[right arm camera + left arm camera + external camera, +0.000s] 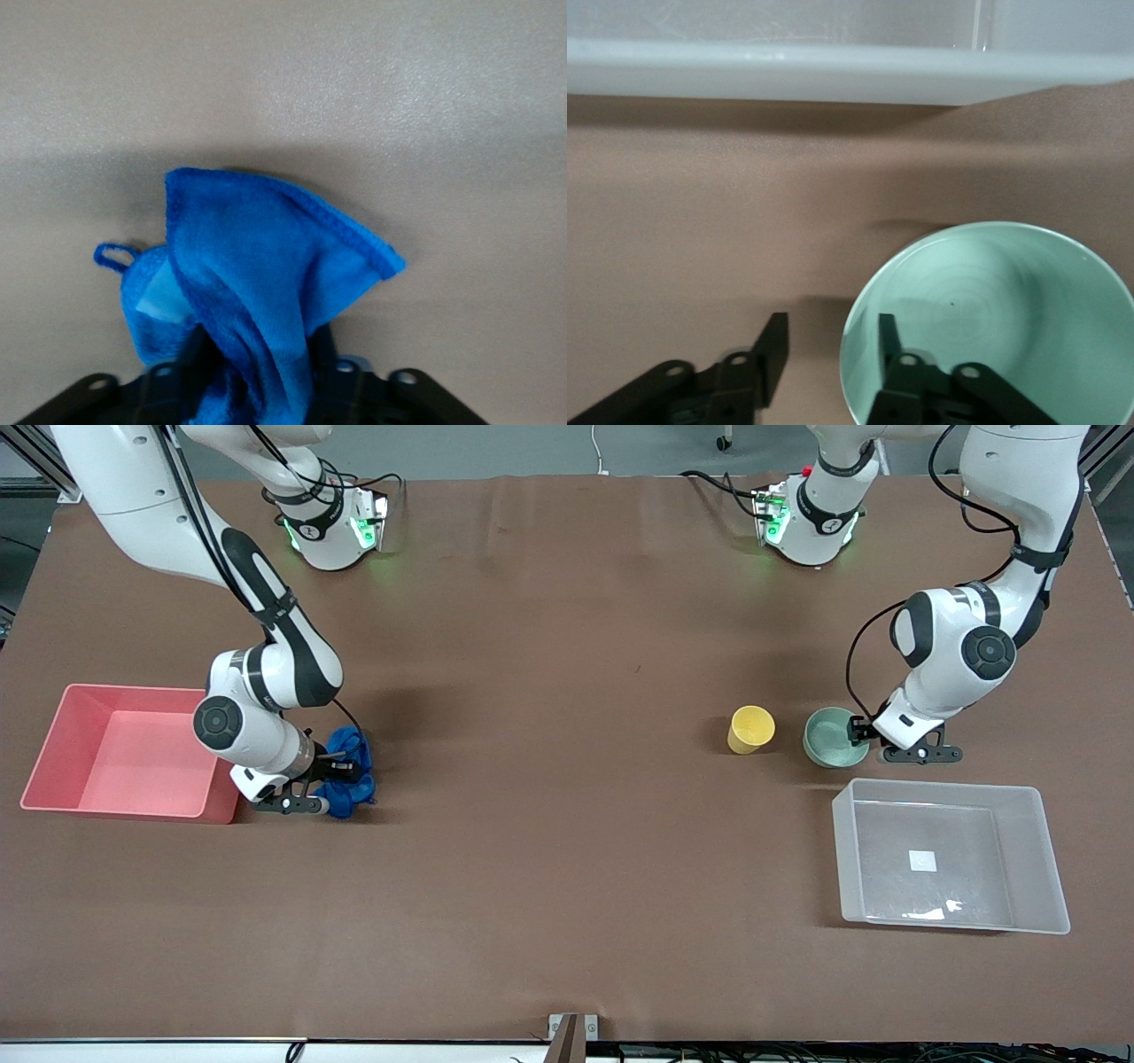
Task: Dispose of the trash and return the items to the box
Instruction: 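Carry the cloth into the pink bin while the left gripper carries the bowl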
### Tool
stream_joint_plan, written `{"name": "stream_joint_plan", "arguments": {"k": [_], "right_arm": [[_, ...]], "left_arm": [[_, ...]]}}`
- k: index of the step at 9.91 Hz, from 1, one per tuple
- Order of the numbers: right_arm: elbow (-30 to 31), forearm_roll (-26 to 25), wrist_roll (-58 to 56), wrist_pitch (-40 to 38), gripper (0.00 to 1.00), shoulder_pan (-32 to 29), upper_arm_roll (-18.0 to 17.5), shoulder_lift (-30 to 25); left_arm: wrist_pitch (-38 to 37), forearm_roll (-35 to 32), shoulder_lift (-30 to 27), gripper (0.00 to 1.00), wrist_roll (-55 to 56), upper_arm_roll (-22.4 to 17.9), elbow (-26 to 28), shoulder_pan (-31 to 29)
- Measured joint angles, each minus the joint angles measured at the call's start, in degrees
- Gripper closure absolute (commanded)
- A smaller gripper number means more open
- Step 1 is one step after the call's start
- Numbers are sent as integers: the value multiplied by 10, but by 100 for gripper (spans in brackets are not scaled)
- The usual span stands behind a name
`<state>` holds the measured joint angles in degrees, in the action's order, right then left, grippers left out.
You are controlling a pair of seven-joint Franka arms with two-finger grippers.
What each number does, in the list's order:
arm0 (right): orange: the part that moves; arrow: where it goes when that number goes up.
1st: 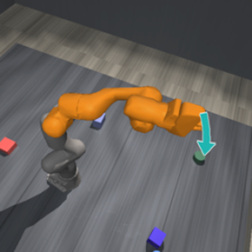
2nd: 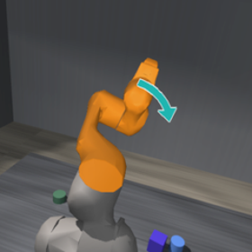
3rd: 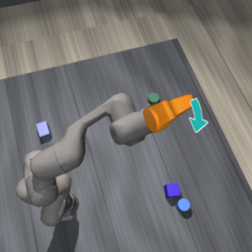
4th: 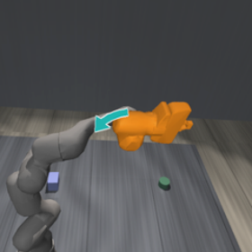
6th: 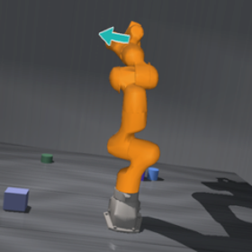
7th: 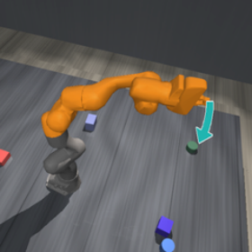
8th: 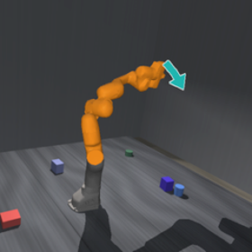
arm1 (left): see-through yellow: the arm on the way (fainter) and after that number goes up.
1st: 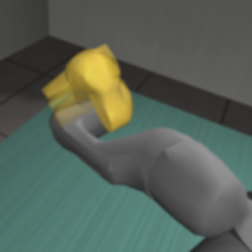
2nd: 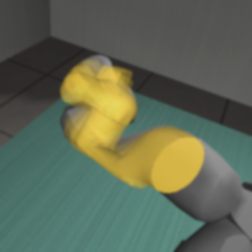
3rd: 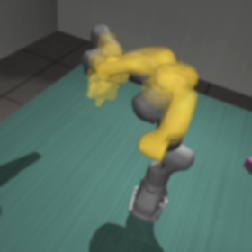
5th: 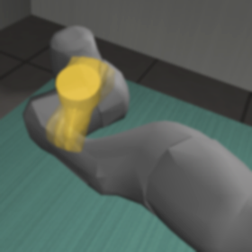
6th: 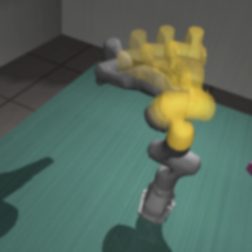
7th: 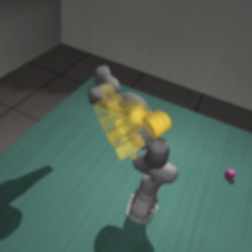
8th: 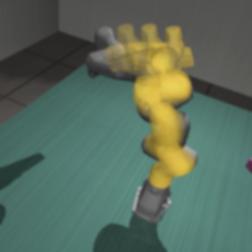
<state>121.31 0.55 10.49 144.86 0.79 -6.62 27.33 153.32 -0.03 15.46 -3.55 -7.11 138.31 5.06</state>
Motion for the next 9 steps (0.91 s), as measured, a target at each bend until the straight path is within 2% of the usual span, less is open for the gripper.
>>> {"name": "stream_joint_plan", "arguments": {"k": [2,4,6,7,8,9], "right_arm": [[-9,0,44,-19,99,0,-13,-5],[-65,0,70,-163,99,-1,-26,-40],[-138,-1,59,-321,99,-21,-17,-107],[-152,-2,30,-360,99,-30,8,-141],[-152,-4,-21,-371,99,-34,49,-163],[-151,-6,-94,-369,99,-37,102,-166]], "left_arm": [[0,0,2,100,0,2,-1,1],[-12,0,-26,100,-1,4,-10,4],[-100,0,-92,100,-1,3,-31,5],[-154,0,-124,100,-1,2,-56,5],[-202,0,-138,100,-1,1,-97,5],[-232,0,-128,100,-1,0,-148,5]]}}
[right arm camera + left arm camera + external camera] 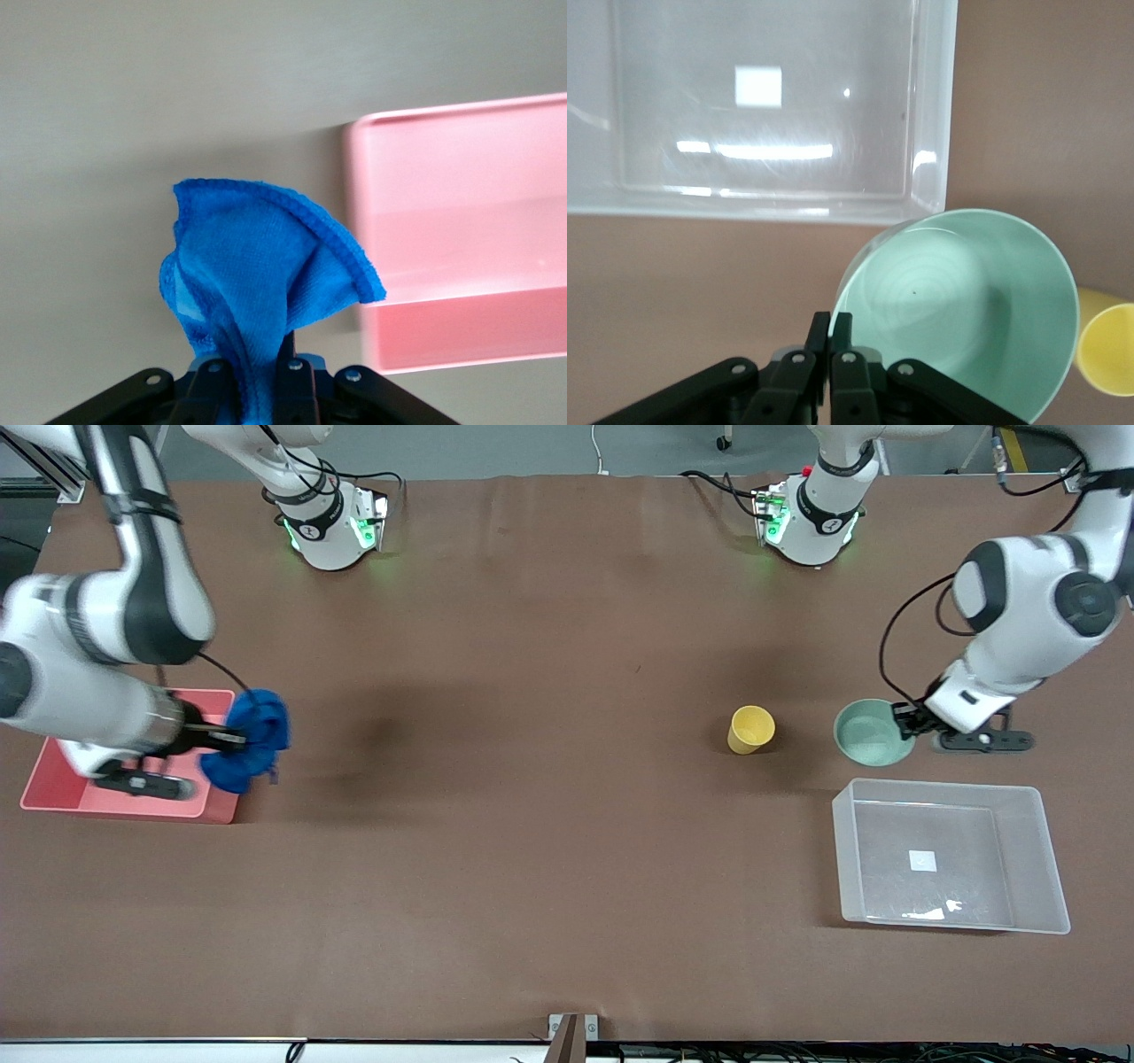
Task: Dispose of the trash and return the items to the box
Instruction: 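Carry the cloth into the pink bin while the left gripper carries the bowl, then release the cloth in the pink bin while the left gripper releases the bowl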
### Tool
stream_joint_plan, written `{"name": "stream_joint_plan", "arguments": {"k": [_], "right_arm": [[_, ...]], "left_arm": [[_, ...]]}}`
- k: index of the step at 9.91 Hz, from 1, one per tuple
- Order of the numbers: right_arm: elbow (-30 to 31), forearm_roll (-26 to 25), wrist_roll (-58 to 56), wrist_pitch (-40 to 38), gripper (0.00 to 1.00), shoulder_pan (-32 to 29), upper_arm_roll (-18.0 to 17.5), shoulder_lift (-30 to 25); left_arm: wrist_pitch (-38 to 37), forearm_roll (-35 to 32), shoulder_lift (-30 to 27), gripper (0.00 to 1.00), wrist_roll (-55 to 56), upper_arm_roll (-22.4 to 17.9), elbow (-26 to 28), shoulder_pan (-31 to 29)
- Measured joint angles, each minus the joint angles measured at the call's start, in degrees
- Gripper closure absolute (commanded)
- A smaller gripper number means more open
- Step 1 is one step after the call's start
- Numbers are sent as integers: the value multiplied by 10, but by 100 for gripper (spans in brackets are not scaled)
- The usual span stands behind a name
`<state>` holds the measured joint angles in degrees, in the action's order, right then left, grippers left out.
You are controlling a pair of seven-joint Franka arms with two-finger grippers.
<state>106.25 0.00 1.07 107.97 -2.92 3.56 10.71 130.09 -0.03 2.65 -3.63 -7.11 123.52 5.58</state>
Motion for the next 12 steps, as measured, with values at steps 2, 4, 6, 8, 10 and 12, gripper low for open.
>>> {"name": "stream_joint_plan", "arguments": {"k": [2,4,6,8,10,12], "right_arm": [[11,0,-147,42,99,-11,99,13],[45,2,-253,121,98,-22,150,38],[94,6,-281,190,97,-26,161,59],[147,6,-281,265,74,-22,158,80],[156,6,-282,288,0,-19,157,103],[153,7,-281,294,0,-13,152,111]], "left_arm": [[-14,0,90,100,-8,-4,-115,-1],[-10,32,218,100,-34,-23,-242,-2],[-10,87,312,99,-83,-60,-339,-3],[-1,139,365,95,-105,-78,-360,-7],[15,146,395,93,-105,-78,-358,-5],[16,146,406,40,-105,-78,-357,-5]]}}
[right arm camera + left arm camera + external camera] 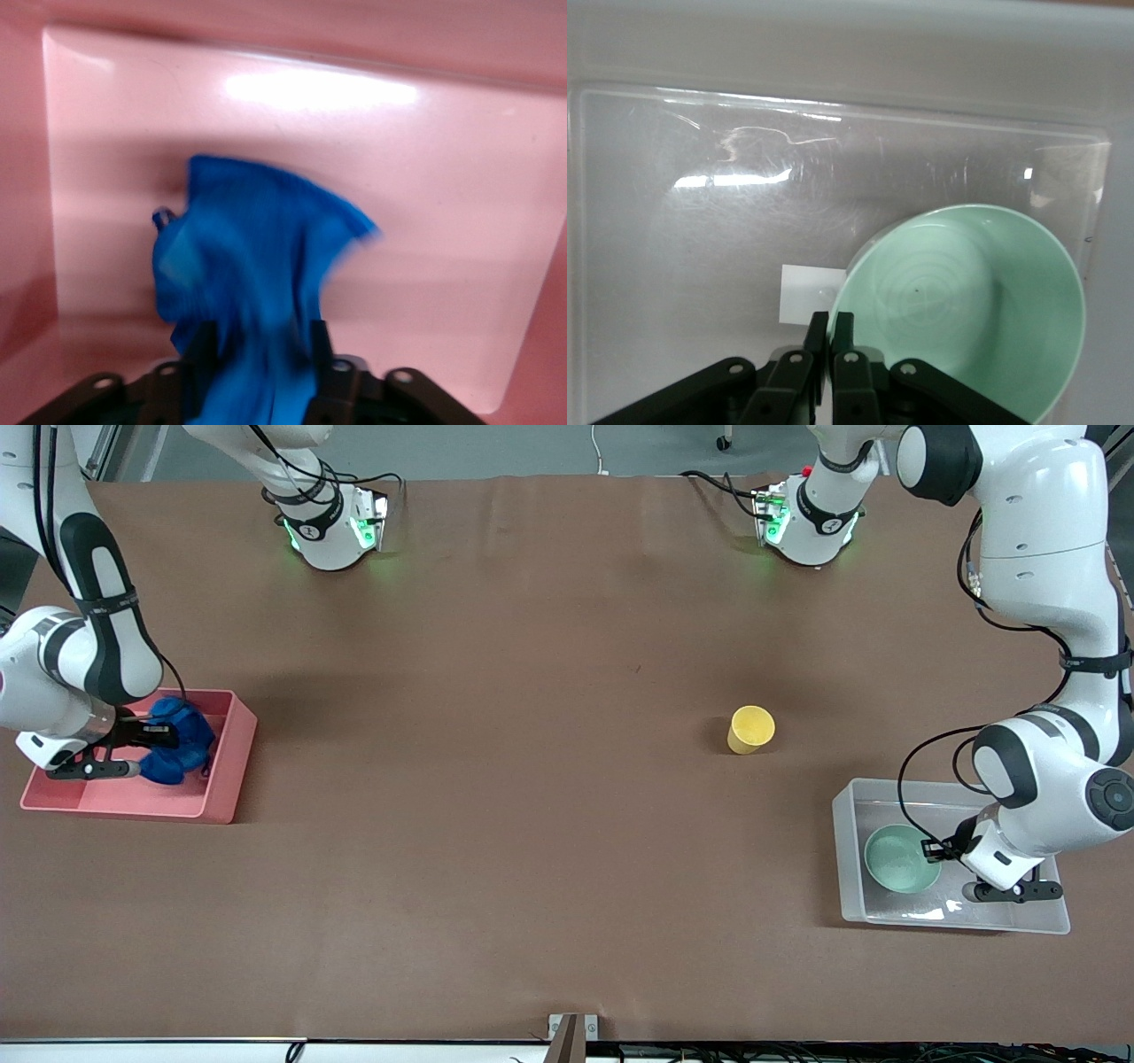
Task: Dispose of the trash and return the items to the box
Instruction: 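Release the cloth in the pink bin while the left gripper releases the bowl, then withdraw the right gripper while the left gripper reaches the yellow cup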
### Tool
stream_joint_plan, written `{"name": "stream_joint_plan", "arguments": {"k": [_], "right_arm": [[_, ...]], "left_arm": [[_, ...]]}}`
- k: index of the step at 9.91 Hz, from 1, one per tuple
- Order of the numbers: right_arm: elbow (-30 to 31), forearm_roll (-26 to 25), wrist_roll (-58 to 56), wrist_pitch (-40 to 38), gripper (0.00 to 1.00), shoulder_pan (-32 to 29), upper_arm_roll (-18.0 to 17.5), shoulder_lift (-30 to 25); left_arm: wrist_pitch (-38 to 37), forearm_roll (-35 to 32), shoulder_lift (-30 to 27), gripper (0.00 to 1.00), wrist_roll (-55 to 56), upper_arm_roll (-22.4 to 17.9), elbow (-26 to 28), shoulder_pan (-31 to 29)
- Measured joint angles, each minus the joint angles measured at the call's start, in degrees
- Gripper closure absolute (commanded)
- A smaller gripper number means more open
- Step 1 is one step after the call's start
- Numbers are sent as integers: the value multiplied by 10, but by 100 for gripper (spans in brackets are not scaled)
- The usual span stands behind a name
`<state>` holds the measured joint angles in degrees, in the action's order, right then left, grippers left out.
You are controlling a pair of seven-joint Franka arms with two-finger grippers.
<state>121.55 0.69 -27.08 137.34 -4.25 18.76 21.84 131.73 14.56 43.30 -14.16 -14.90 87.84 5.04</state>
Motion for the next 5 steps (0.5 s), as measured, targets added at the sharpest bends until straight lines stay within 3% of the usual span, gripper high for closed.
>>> {"name": "stream_joint_plan", "arguments": {"k": [3,5], "right_arm": [[-68,13,69,-72,0,2,-26,-21],[-143,14,128,-193,0,3,-53,-64]], "left_arm": [[0,-4,-8,0,0,0,-5,4],[-2,-21,-50,0,0,0,-4,7]]}}
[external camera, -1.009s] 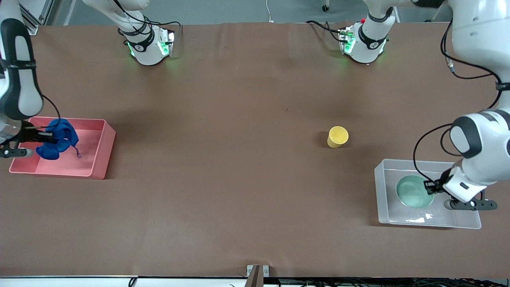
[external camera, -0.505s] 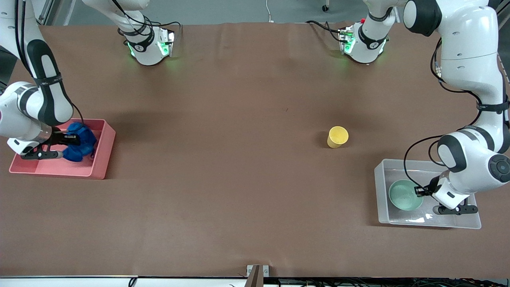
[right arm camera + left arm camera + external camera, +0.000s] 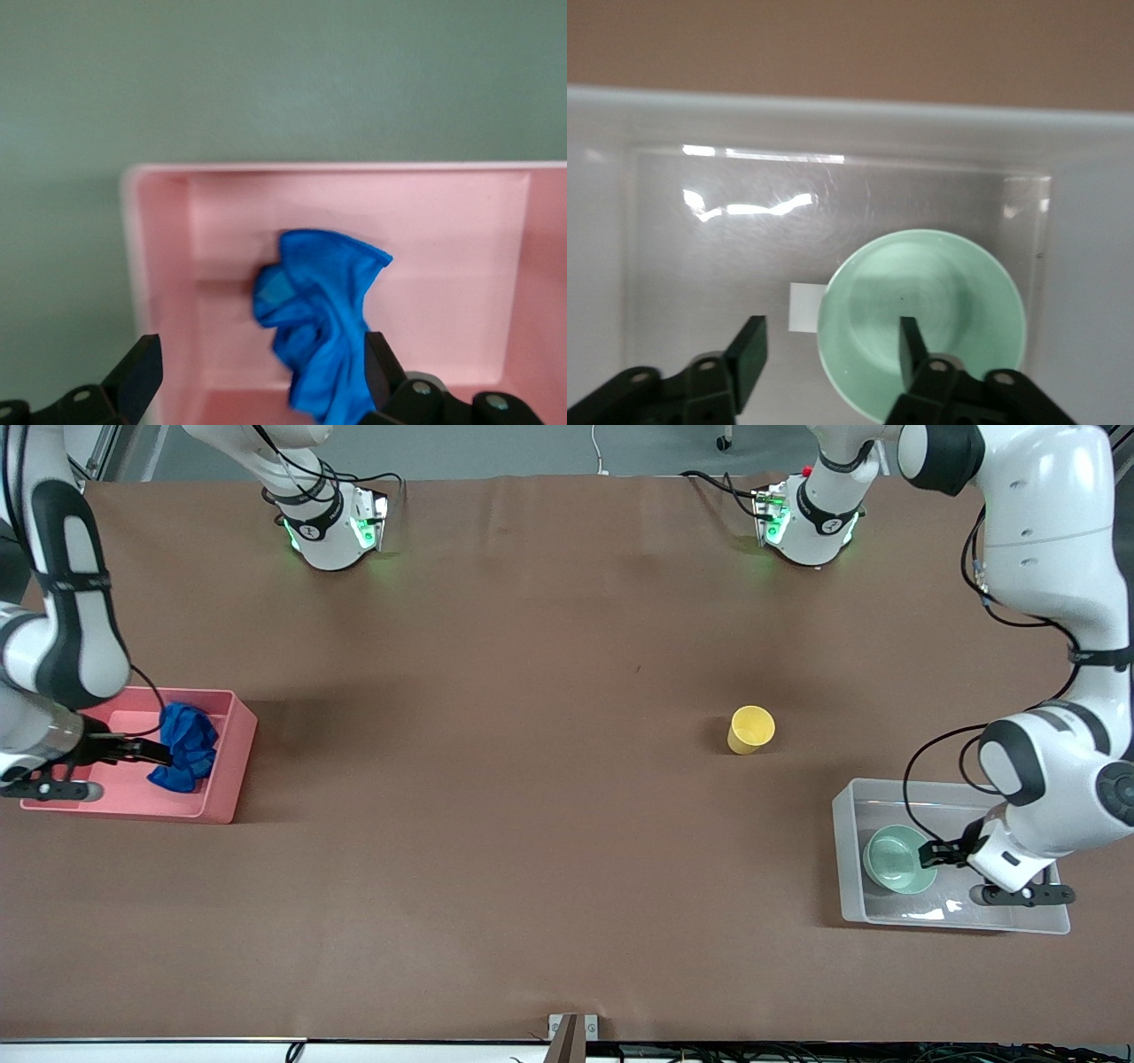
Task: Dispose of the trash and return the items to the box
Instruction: 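Withdraw the right gripper while the left gripper reaches the yellow cup, then grasp the yellow cup by its rim with the left gripper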
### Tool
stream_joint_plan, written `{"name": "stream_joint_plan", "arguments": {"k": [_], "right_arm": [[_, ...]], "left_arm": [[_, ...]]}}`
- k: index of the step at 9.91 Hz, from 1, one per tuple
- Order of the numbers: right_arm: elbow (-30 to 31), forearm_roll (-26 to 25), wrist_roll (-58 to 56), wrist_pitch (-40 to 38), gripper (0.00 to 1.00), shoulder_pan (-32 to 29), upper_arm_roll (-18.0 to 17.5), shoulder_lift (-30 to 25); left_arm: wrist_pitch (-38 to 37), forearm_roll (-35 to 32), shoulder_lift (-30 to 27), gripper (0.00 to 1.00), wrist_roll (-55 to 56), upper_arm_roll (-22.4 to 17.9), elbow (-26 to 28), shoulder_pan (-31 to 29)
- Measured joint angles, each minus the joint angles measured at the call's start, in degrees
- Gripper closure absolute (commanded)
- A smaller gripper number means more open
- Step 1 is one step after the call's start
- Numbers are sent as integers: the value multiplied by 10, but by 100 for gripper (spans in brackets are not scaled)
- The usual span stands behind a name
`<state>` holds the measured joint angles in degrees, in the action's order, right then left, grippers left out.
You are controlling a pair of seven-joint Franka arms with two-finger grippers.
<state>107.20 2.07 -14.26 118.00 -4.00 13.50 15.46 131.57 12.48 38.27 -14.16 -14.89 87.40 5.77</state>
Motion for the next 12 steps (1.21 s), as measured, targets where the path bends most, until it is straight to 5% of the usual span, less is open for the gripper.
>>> {"name": "stream_joint_plan", "arguments": {"k": [4,7,10,12], "right_arm": [[-184,0,128,-245,0,-1,-68,-69],[-204,0,146,-304,0,-2,-88,-154],[-207,-2,145,-329,0,-3,-88,-170],[-211,-3,145,-329,0,-4,-88,-167]], "left_arm": [[-157,-23,-158,0,41,56,13,1],[-190,-107,-248,0,178,177,116,2],[-97,-115,-282,0,235,246,270,4],[44,-115,-279,2,261,270,376,4]]}}
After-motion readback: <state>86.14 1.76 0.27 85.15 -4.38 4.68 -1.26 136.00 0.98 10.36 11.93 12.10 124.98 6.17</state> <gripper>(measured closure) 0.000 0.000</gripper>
